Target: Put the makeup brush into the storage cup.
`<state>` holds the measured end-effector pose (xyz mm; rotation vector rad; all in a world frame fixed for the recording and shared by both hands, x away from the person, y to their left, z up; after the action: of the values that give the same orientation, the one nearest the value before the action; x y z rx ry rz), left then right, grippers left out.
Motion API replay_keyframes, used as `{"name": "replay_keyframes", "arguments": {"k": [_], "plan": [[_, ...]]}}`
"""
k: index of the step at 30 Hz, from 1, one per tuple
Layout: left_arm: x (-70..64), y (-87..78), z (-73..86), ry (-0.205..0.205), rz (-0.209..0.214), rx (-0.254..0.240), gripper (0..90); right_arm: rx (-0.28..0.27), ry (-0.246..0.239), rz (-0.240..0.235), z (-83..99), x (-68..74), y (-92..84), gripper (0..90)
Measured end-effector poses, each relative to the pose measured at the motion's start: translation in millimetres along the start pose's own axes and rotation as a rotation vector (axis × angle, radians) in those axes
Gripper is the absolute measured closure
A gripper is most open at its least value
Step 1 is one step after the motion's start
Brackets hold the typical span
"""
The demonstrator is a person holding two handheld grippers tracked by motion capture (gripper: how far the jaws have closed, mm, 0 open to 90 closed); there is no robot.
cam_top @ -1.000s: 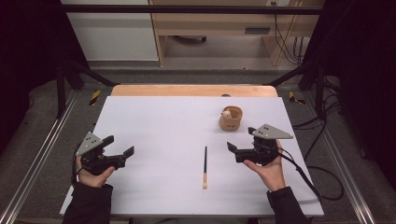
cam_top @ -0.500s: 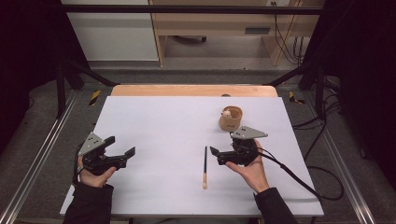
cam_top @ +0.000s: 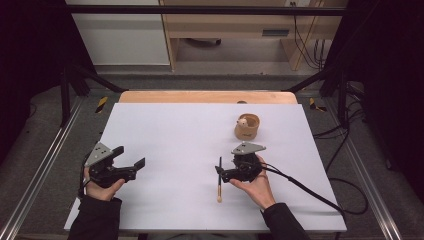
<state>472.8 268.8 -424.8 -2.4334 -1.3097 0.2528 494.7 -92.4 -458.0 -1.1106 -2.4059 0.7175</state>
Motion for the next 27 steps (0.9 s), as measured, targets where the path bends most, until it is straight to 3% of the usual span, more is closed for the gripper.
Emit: {"name": "replay_keyframes", "arguments": {"k": [6, 13, 27], "plan": [[-0.4, 0.5, 0.2, 0.001, 0.003, 0.001, 6.8, 0.054, -0.007, -0.006, 11.9, 3.8, 14.6, 18.7], [-1.0, 1.1, 0.6, 0.004, 0.004, 0.006, 6.9, 0.117, -0.018, -0.014, 25.2, 6.3, 29.7, 28.7], [-1.4, 2.6, 1.4, 0.004, 0.007, 0.012, 6.9, 0.179, -0.051, -0.021, 34.0, 6.2, 36.9, 43.3]]}}
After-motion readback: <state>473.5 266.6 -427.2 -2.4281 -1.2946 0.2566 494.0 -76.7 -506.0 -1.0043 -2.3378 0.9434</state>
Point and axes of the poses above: each handheld gripper's, and its own axes: y roughly forward along the jaws, z roughly out of its underside, x roughly to its left, the point moved 4 cm from there along y, roughly forward along the jaws, and after that the axes turned 6 degrees about y, right-handed, at the moved point
